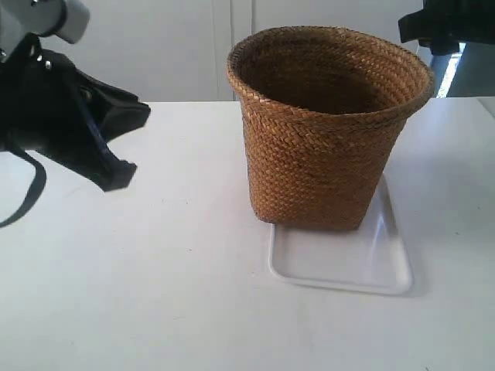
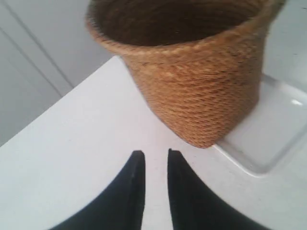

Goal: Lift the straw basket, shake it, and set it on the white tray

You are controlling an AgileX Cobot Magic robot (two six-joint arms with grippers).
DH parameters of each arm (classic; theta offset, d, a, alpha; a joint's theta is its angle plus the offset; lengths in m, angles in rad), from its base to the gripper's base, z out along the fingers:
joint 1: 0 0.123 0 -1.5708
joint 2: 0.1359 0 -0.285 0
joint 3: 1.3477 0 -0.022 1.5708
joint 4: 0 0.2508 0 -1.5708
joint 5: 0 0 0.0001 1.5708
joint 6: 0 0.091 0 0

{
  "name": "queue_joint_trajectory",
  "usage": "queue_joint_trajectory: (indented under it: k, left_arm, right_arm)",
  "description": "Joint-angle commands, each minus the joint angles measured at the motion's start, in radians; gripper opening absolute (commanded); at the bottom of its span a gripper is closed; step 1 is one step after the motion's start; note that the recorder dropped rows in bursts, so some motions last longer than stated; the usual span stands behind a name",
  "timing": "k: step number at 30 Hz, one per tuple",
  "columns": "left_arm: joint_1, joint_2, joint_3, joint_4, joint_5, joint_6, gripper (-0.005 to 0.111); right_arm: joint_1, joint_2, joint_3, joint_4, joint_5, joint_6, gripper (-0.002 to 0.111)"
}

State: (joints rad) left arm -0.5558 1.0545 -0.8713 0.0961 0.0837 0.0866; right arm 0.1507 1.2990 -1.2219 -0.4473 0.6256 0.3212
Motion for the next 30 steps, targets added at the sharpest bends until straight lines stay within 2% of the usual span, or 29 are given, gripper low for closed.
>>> queue_joint_trajectory:
  k: [1,11,19,22,24,26,30]
  left_arm:
    - [0.077,0.003,0.034,-0.004,-0.144,-0.067,0.024]
    - [0.086,0.183,0.044,-0.006,-0.394,-0.105,0.032]
    - [0.086,0.247,0.044,-0.024,-0.402,-0.108,0.034]
    - [0.086,0.244,0.044,-0.012,-0.37,-0.108,0.028]
    - [0.086,0.231,0.044,-0.012,-0.326,-0.106,0.017]
    - [0.086,0.208,0.044,-0.012,-0.292,-0.106,0.002]
    - [0.086,0.093,0.086,-0.01,-0.3,-0.087,0.0]
  right_arm:
    - [-0.002,-0.006,-0.003,-0.003,-0.003,-0.004,0.063]
    - [-0.002,-0.006,-0.003,-0.001,-0.048,-0.002,0.063]
    - [-0.002,-0.006,0.005,0.012,-0.044,0.023,0.063]
    - [-0.002,-0.006,0.005,0.012,0.007,0.023,0.063]
    - [-0.002,-0.006,0.005,0.012,0.071,0.023,0.063]
    - [-0.002,-0.004,0.005,0.012,0.117,0.021,0.063]
    - [-0.002,-0.004,0.005,0.012,0.172,0.021,0.063]
